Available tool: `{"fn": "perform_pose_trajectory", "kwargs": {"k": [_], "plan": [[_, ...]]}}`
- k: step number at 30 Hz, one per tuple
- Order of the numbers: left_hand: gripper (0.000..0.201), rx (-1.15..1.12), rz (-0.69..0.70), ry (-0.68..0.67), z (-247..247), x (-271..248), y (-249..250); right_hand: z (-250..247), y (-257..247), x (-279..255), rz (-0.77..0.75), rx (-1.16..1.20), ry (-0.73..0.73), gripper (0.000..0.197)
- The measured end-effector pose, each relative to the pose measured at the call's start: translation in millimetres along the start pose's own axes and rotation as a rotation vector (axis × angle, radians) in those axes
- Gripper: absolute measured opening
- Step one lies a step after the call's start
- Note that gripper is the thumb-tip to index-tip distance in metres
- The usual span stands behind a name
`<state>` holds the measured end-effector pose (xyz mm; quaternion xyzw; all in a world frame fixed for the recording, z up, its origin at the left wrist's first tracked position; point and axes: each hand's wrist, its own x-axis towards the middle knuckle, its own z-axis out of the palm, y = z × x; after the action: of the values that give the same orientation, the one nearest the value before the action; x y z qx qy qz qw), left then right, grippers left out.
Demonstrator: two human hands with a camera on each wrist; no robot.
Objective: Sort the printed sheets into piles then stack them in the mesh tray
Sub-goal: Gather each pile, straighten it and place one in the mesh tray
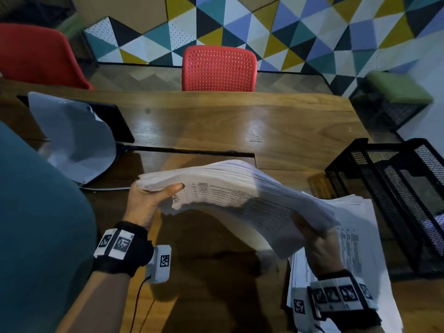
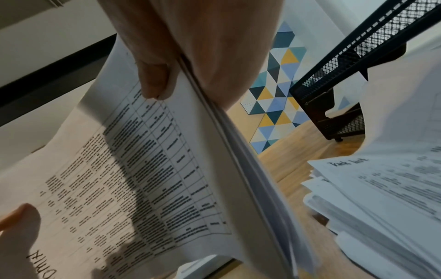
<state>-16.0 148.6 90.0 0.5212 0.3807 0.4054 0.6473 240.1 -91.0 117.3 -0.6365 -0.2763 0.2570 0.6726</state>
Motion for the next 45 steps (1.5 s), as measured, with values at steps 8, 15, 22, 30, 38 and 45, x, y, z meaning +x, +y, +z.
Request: {"fn": "perform_pose_trajectory", "kwargs": {"k": [8, 15, 22, 30, 38, 45], "plan": [[0.064, 0.083, -0.134, 0.073, 5, -15, -30, -1, 45, -12, 0.201, -0.020, -0.043, 0.046], [0.067, 0.120, -0.095, 0.386, 40, -2, -8, -2, 36, -10, 0.158, -0.093, -0.097, 0.028], [0.062, 0.160, -0.226, 0.542, 49, 10, -6, -6, 36, -17, 0.207, -0.103, -0.097, 0.044], [0.050, 0.206, -0.219, 0.117, 27, -1, -11, -2, 46, -11, 0.274, 0.033, 0.013, 0.032], [0.019, 0.472, 0.302, -0.018, 44, -8, 47, -4, 26, 4, -0.039, -0.321, 0.119, 0.062], [0.023, 1.017, 0.898, -0.517, 96, -26, 146, 28, -24, 16, -0.220, -0.575, -0.276, 0.091]]}}
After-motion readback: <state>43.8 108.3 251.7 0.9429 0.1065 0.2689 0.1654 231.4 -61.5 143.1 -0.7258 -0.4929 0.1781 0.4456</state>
